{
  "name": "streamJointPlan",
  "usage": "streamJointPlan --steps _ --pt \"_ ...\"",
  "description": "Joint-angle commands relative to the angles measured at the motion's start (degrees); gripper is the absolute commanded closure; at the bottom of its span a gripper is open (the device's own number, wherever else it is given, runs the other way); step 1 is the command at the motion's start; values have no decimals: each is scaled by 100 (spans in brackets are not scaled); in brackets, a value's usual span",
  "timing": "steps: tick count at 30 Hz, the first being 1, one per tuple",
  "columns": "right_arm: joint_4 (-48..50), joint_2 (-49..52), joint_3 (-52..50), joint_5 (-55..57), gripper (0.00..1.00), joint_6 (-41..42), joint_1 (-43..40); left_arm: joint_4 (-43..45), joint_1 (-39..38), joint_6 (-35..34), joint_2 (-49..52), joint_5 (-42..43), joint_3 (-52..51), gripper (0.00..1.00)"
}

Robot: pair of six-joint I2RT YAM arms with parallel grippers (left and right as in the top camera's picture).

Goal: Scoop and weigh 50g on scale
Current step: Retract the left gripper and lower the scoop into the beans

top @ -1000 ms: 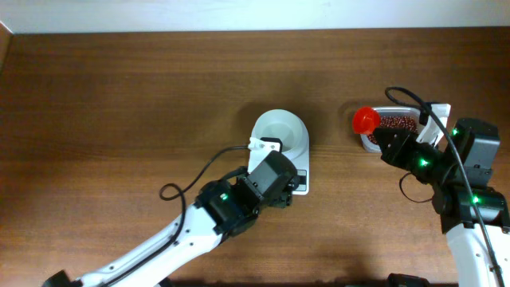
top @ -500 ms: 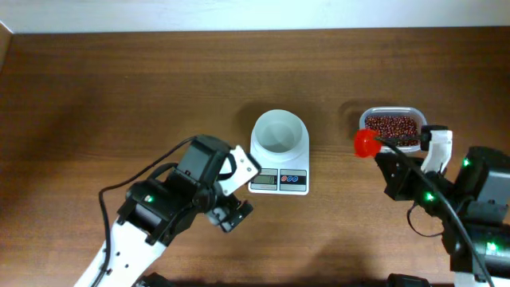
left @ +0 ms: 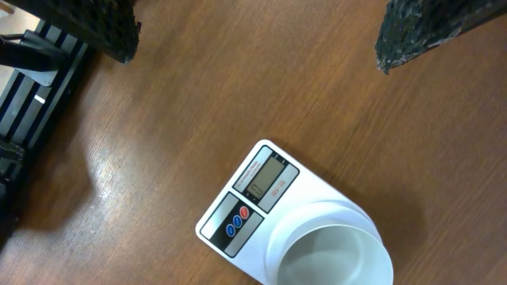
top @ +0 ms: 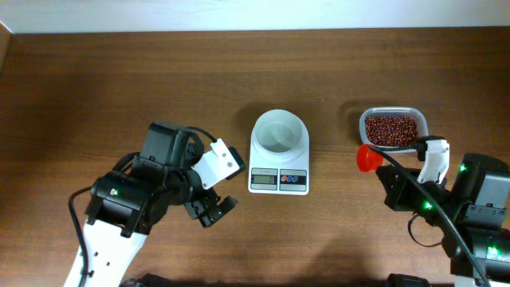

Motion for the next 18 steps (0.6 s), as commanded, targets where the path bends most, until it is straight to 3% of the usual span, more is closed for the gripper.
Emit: streamJointPlan --steps 1,18 --pt "33 -33 87 28 96 -68 -31 48 35 131 9 -170 87 1" --pt "33 -33 87 33 96 -70 -31 116 35 195 450 -382 17 1"
